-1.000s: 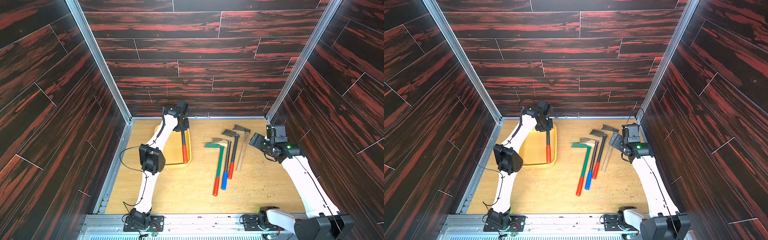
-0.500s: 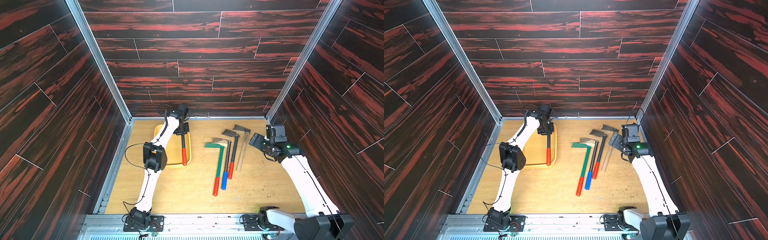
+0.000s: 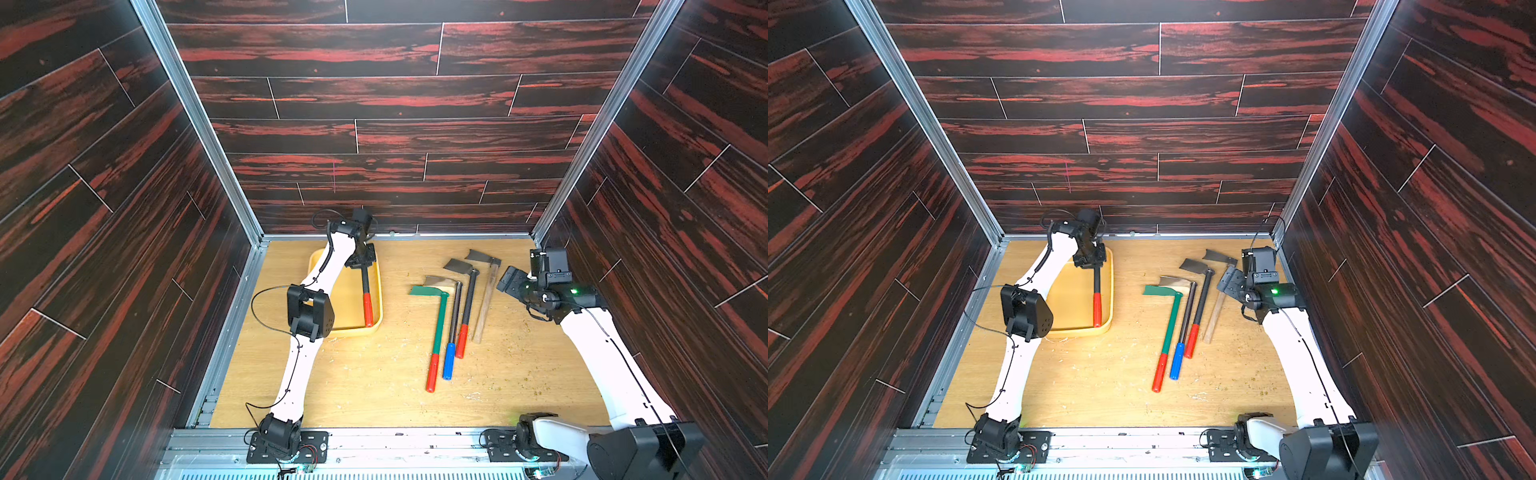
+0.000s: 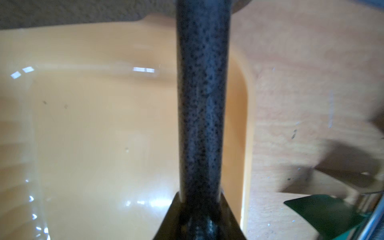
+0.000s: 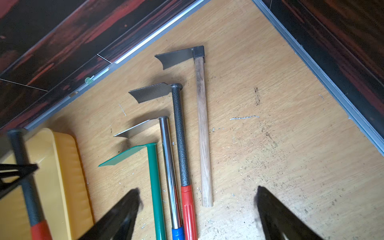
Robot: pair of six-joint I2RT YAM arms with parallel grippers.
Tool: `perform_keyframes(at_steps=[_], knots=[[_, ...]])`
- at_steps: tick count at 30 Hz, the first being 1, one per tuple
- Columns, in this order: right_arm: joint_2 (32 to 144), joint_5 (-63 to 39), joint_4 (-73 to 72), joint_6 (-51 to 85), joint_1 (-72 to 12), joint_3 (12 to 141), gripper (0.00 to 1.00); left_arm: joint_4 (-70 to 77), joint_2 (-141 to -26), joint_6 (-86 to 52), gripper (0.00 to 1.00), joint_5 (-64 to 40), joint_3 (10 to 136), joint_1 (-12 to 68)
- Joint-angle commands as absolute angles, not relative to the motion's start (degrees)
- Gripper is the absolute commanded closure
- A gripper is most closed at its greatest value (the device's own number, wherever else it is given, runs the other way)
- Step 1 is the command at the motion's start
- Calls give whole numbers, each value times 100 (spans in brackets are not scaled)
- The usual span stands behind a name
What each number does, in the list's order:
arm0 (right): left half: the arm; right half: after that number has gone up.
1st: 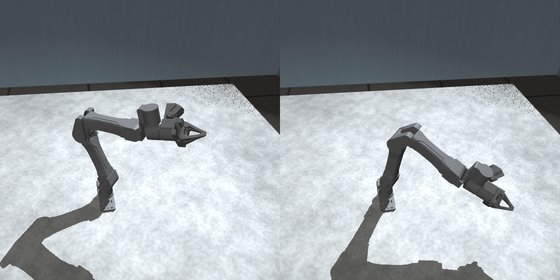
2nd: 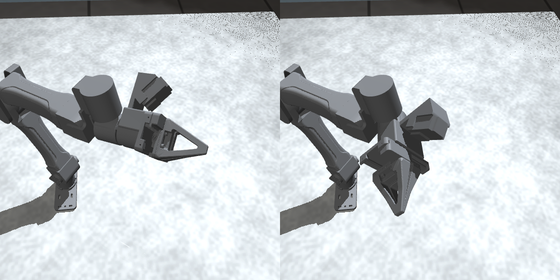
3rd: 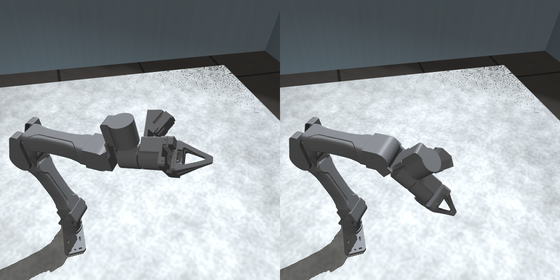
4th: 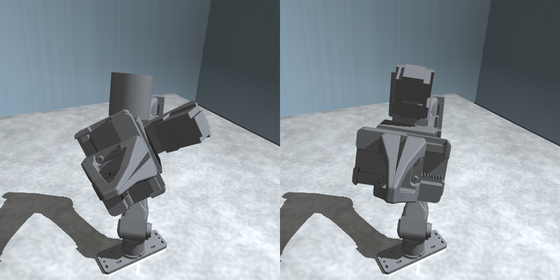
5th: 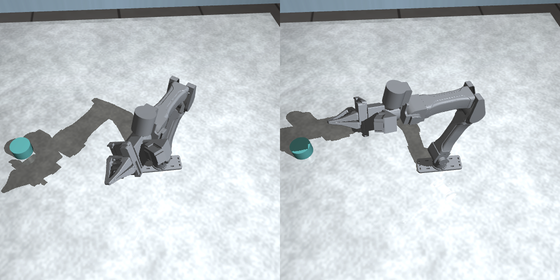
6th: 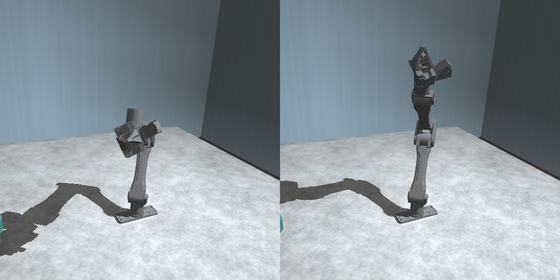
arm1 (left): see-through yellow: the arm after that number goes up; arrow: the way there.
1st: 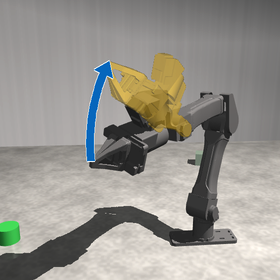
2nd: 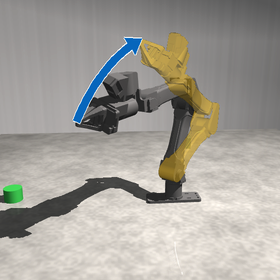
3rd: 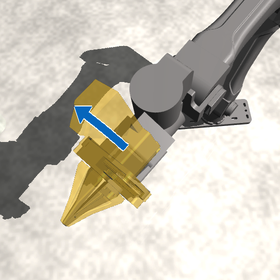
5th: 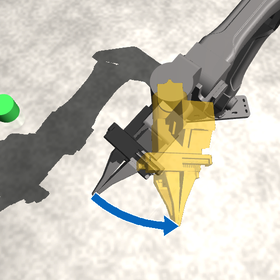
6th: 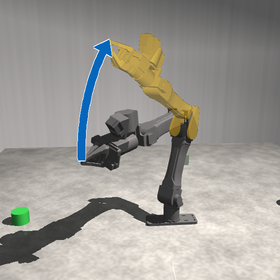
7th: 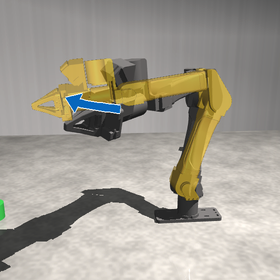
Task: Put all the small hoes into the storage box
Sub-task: Place the hoe in the storage box.
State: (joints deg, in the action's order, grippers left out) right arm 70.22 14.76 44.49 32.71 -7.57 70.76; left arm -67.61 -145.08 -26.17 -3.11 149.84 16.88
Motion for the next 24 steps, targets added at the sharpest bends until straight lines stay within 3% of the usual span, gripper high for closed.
perform_keyframes(at_steps=[1,24], knots=[[7092,1513,4413,3270,-729,7114,9,-6804,-14525,-2644,88,-412,15250,1585],[7189,1572,4385,3243,-722,7058,9,-6471,-14747,-2865,88,-257,14910,1504]])
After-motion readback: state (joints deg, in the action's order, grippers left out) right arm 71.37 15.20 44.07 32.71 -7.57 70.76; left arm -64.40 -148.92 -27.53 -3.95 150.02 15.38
